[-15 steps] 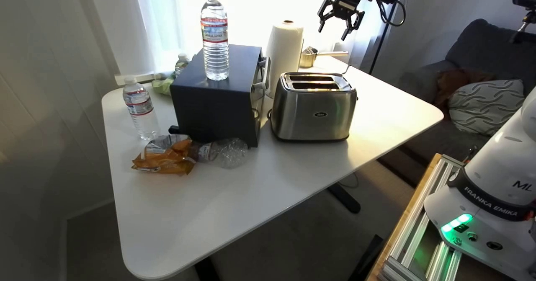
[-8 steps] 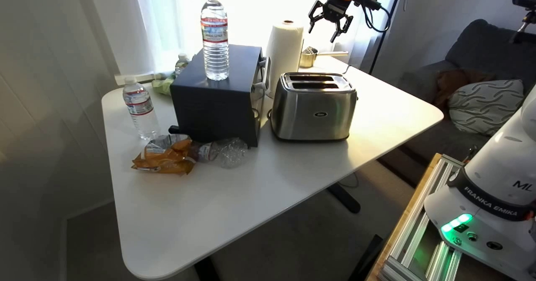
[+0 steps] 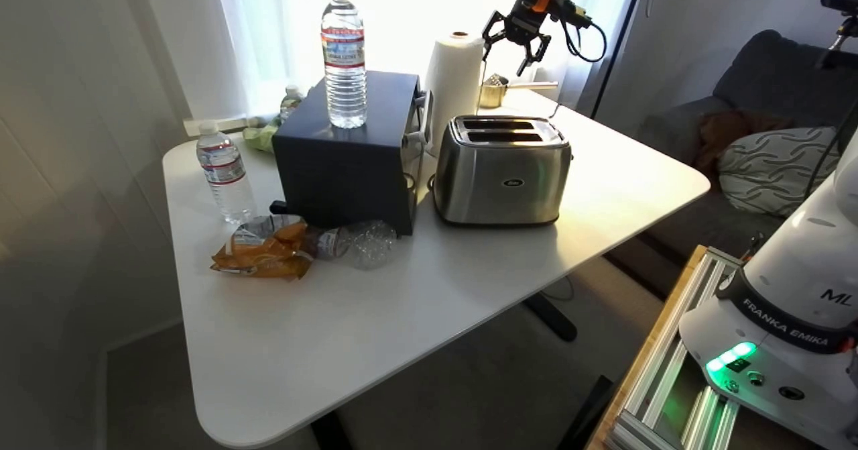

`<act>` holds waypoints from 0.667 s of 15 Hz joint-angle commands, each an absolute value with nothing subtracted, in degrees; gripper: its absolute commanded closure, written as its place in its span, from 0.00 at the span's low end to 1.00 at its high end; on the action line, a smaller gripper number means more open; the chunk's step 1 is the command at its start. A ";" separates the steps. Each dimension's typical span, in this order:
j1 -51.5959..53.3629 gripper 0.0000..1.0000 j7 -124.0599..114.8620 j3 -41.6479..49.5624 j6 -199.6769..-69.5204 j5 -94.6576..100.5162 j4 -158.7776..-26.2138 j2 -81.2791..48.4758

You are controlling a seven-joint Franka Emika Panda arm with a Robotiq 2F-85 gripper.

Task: Move the silver holder to the right

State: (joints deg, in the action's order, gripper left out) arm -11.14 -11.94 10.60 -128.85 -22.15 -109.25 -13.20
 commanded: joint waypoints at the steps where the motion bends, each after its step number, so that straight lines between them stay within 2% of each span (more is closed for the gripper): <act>1: -11.66 0.00 -13.06 9.81 -129.59 -24.15 -107.59 -15.23; 3: -11.77 0.00 -13.13 9.71 -129.34 -24.53 -107.34 -15.68; 4: -11.78 0.25 -13.12 9.68 -129.27 -24.65 -107.28 -15.76; 6: -11.66 0.34 -13.39 9.64 -128.56 -24.45 -107.23 -15.52; 10: -11.40 0.63 -14.47 9.61 -127.82 -23.46 -106.81 -15.01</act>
